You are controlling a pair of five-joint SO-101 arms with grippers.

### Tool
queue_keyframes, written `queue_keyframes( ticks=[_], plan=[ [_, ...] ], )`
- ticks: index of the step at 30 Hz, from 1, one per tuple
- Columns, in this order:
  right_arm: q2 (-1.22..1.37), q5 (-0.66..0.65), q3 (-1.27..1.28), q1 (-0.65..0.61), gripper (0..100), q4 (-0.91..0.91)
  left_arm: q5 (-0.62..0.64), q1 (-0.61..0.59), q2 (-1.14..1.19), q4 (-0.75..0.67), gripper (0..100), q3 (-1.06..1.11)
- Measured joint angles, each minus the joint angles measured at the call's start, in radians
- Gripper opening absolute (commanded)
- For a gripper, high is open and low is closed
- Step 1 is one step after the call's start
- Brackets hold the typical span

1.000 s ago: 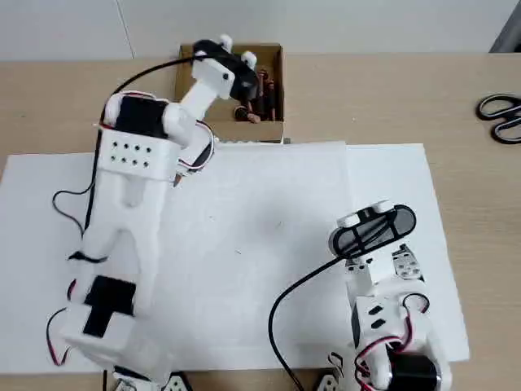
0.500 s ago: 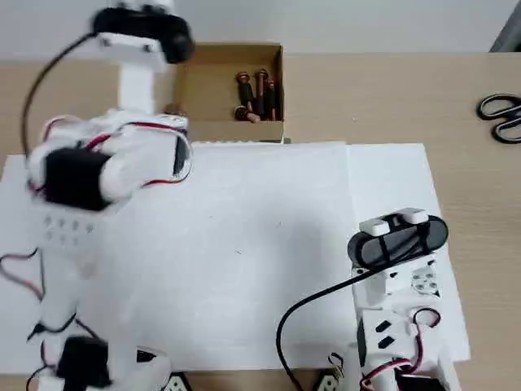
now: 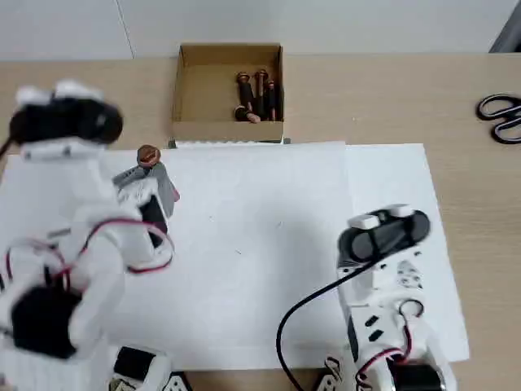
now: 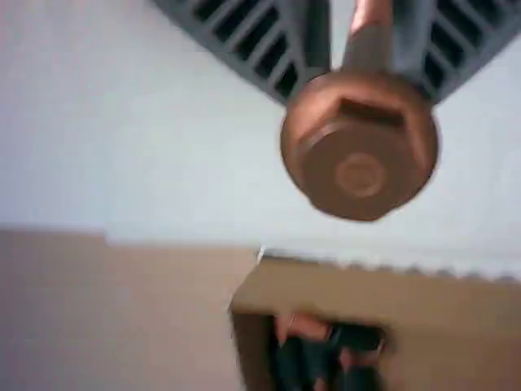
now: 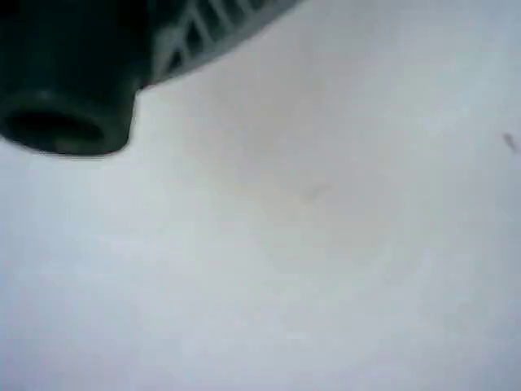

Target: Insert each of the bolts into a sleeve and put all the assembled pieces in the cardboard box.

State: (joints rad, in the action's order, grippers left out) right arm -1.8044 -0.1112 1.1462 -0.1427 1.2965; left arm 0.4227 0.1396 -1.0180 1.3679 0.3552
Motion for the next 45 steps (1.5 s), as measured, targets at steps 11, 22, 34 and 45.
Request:
queue_keyframes(
  ticks=[11,22,34,45],
  plan=[
    [-0.002,0.000,0.110,-0.252,0.4,-0.103,0.046,0.000,-0.436,-0.267,0,0.549],
    [0.000,0.000,0.163,-0.442,0.4,-0.110,0.104,0.041,-0.456,-0.267,0,0.652],
    [0.000,0.000,0.175,-0.448,0.4,-0.112,0.020,0.147,-0.434,-0.227,0,0.792],
    [0.000,0.000,0.175,-0.434,0.4,-0.112,0.015,0.106,0.236,0.011,0,0.420]
  ],
)
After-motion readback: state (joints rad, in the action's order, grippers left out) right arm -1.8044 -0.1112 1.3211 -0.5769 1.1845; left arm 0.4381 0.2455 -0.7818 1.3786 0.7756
